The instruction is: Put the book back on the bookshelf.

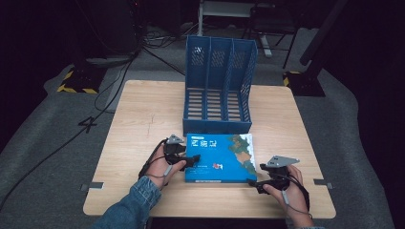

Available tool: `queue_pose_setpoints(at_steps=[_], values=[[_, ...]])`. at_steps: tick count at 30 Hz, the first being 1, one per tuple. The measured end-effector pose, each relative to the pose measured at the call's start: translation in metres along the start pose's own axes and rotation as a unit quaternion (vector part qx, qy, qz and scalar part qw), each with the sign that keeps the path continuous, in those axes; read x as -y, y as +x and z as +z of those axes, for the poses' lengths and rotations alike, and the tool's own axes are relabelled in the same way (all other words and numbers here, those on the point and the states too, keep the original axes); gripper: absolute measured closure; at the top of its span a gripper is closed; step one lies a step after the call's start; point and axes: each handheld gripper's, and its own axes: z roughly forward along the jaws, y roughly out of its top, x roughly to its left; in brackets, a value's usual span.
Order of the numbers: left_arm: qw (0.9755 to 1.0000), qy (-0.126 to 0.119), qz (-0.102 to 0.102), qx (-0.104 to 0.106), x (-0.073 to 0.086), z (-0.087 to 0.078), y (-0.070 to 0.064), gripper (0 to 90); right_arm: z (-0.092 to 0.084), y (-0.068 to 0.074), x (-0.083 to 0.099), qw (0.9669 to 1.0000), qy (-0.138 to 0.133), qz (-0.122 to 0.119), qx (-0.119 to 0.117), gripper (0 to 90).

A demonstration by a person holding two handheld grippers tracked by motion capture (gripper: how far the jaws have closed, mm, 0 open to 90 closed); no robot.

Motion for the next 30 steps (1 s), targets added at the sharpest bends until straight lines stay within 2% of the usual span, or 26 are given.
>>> queue_pose_setpoints(at_steps=[6,9,12,19,22,27,30], values=[[1.0000,-0.006,0.000,-0.001,0.001,0.001,-0.001,19.2,0.014,0.004,0.003,0.9997,0.014,-0.019,-0.006,15.3],[1.0000,-0.006,0.001,-0.003,0.002,0.000,-0.001,19.3,0.021,0.009,0.004,0.9987,0.007,-0.049,0.008,10.4],[0.9999,-0.008,0.006,-0.011,0.001,0.000,-0.002,19.7,0.028,0.015,0.004,0.9988,-0.001,-0.046,0.018,1.0],[0.9995,-0.012,0.007,-0.029,0.000,-0.001,-0.008,22.7,0.029,0.016,0.004,0.9988,-0.002,-0.045,0.020,0.5],[0.9992,-0.013,0.015,-0.036,-0.001,-0.003,-0.009,27.2,0.030,0.017,0.003,0.9987,-0.001,-0.045,0.023,0.3],[0.9964,-0.019,0.060,-0.056,-0.003,-0.010,-0.012,43.0,0.030,0.018,0.003,0.9988,-0.001,-0.042,0.026,0.0],[0.9958,-0.032,0.067,-0.054,-0.005,-0.015,-0.013,51.9,0.030,0.018,0.003,0.9988,-0.001,-0.042,0.026,0.0]])
